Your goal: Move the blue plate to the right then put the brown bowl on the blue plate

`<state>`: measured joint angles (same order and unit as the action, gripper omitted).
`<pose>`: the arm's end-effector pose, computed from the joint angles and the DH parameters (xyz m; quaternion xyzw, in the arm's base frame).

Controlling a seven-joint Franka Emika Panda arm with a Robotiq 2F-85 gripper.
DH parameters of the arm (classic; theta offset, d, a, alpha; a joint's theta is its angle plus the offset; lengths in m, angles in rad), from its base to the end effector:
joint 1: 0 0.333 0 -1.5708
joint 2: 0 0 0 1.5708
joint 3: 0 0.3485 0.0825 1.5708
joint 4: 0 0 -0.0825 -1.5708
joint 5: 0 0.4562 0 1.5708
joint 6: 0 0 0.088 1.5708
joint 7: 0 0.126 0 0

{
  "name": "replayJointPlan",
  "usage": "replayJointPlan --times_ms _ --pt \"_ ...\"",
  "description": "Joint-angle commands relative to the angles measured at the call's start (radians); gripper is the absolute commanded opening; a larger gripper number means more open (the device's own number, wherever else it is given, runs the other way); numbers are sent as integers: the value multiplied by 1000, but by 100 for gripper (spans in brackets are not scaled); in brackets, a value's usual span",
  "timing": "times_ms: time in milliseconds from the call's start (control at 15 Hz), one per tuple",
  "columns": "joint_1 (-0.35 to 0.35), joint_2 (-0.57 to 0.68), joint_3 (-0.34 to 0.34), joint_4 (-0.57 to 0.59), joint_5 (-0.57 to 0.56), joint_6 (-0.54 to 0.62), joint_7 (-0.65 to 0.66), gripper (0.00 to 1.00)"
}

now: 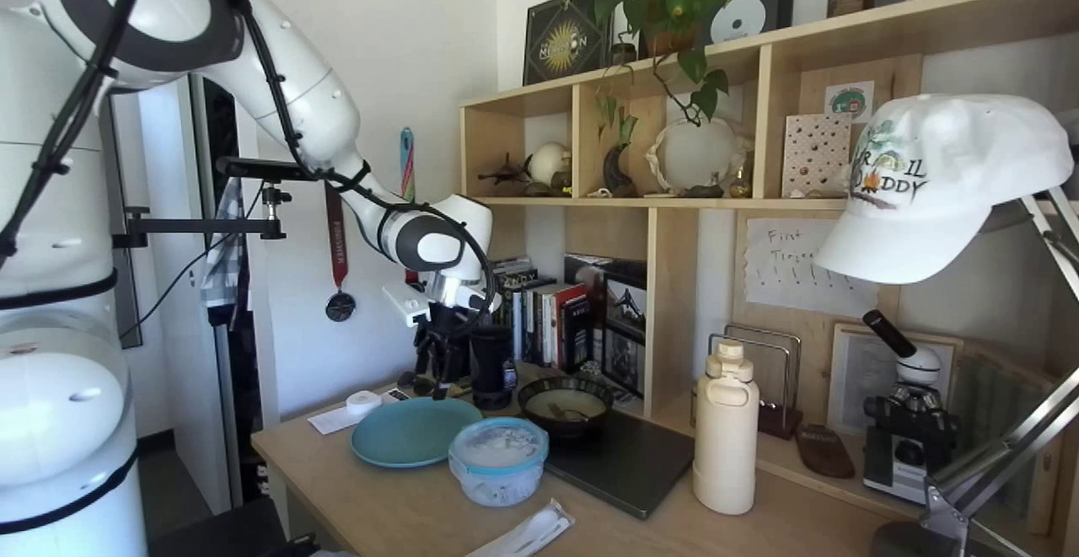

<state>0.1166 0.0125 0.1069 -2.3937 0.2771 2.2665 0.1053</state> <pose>0.5093 0.1272 0.2615 -0.9919 0.0371 0.0846 0.0876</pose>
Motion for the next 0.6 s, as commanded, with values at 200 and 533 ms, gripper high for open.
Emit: replayJointPlan --times_ms 200,533 --pt "43 95 50 -72 167 179 101 100" --pt "60 195 68 -118 184 368 168 100"
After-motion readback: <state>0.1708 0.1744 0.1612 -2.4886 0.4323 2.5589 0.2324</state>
